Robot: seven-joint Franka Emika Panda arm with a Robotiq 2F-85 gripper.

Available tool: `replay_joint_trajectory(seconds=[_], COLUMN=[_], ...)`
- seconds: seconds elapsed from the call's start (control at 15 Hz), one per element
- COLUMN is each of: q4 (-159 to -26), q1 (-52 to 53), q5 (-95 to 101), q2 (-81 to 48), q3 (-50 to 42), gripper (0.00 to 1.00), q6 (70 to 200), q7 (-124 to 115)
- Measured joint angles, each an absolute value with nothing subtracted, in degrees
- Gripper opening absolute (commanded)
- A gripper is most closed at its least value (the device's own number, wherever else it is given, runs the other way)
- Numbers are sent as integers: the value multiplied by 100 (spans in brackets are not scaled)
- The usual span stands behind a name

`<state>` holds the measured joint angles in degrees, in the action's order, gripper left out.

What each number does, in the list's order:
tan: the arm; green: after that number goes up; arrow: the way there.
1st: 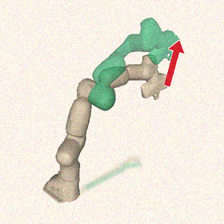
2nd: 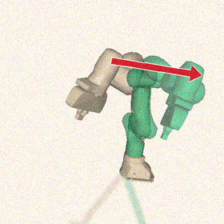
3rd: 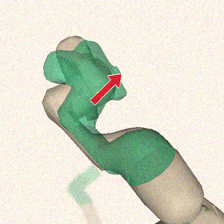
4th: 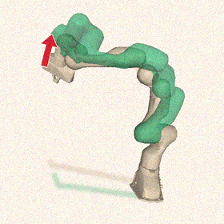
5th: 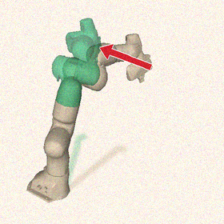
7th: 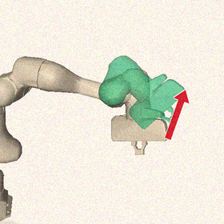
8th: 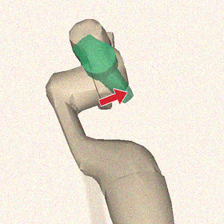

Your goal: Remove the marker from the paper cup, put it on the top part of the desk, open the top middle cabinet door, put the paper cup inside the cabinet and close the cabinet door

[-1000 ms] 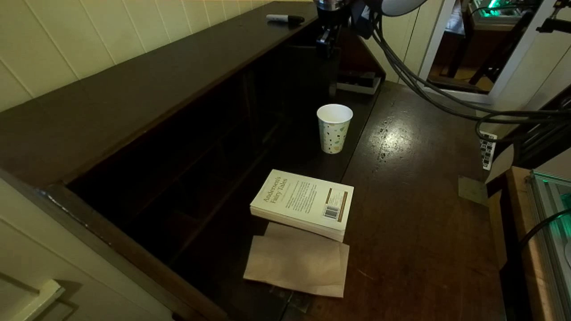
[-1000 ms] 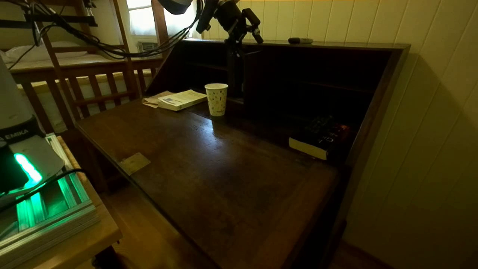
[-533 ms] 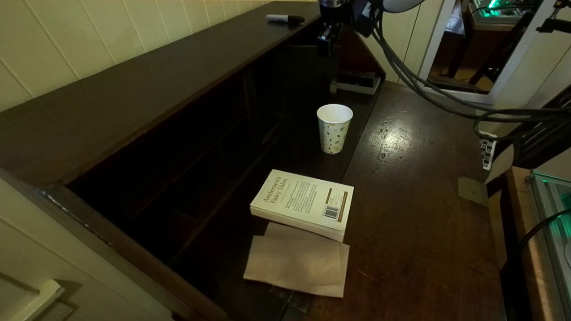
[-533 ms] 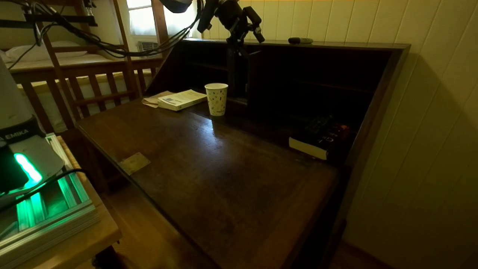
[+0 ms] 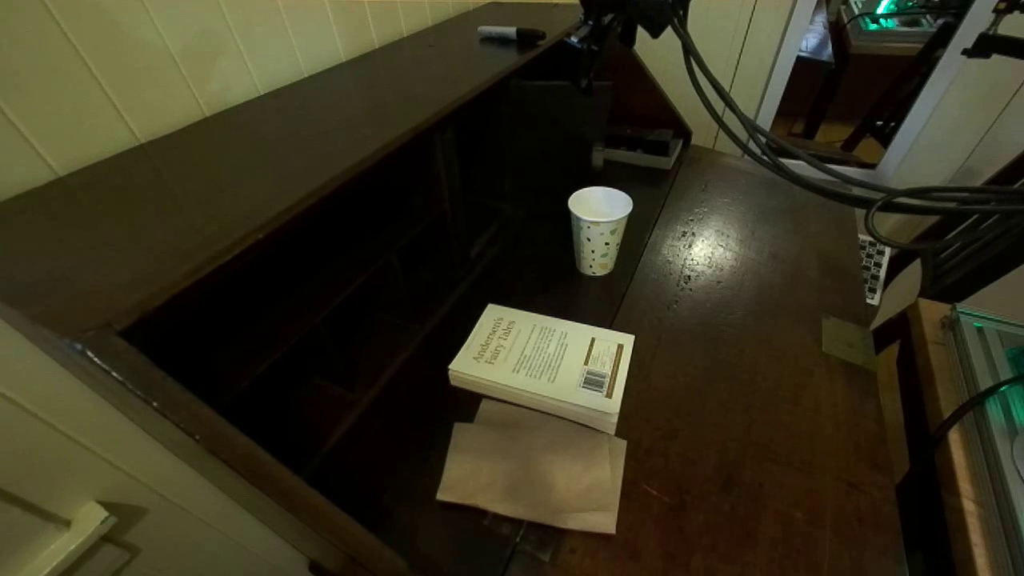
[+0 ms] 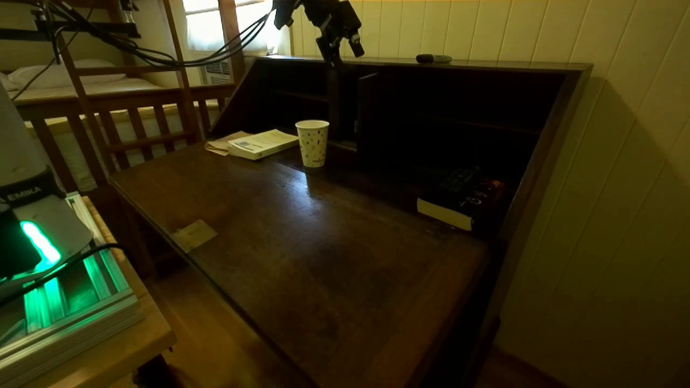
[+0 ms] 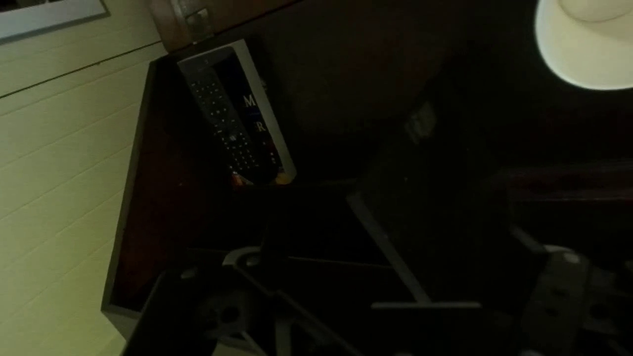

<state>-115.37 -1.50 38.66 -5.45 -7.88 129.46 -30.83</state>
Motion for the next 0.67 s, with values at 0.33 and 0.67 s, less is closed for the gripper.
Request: replay_joint_trajectory(seconds=[0.33,0.67], q4=[-11735,-11852], q1=[-141,-140], q5=[2932,2787], q2=[-293,-258], q3=[-658,-595], gripper=[100,100], q6=[12583,12491], q7=[-3086,-3127])
